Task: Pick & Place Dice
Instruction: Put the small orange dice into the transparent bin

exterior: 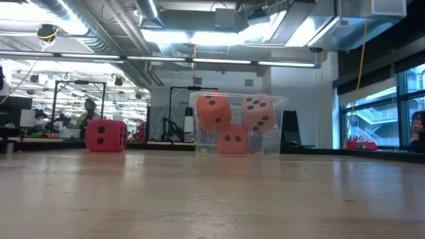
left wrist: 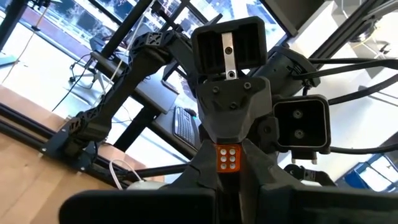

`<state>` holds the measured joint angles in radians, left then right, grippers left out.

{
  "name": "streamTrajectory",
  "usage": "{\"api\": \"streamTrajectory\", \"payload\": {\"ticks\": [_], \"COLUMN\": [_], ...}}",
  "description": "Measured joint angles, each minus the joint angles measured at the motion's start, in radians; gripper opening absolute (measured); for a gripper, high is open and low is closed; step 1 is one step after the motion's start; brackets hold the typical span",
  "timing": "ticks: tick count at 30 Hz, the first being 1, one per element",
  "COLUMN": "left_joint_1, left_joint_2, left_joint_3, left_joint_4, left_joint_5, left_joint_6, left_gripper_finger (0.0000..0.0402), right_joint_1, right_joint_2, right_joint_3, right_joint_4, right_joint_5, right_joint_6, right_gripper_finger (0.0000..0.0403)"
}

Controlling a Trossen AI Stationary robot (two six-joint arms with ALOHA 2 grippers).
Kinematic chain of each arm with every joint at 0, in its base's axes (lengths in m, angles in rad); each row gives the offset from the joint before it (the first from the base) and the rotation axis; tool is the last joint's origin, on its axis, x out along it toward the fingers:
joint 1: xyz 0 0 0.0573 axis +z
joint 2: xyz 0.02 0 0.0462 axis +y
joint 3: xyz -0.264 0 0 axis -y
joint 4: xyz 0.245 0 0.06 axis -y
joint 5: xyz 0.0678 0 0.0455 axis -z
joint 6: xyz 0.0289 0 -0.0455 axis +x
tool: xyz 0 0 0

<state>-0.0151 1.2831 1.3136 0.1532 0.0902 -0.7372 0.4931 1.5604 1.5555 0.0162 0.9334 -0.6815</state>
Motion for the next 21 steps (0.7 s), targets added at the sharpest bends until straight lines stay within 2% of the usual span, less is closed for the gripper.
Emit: {"api": "streamTrajectory", "payload": {"ticks": [5,12,16,21], "left_joint_1": [0.0,0.001,0.001,0.001], "left_joint_2": [0.0,0.002,0.002,0.003], "left_joint_3": [0.0,0.0,-0.001,-0.001], "left_joint_4": [0.002,0.008,0.025,0.055], "left_joint_5": [0.001,0.006,0.005,0.006], "left_joint_6": [-0.005,-0.011,-0.011,-0.033], "left_gripper_finger": [0.0009,0.0013,0.004,0.0092], "right_joint_1": [0.0,0.0,0.0,0.002], "right_joint_2": [0.0,0.001,0.001,0.0], "right_joint_3": [0.0,0.0,0.0,0.001], "right_joint_4": [-0.001,-0.001,0.004,0.011], "right_joint_5": [0.024,0.062,0.062,0.073], "right_joint_6": [-0.011,-0.011,-0.01,-0.007], "right_gripper_finger": [0.0049,0.0048,0.0048,0.0048]}}
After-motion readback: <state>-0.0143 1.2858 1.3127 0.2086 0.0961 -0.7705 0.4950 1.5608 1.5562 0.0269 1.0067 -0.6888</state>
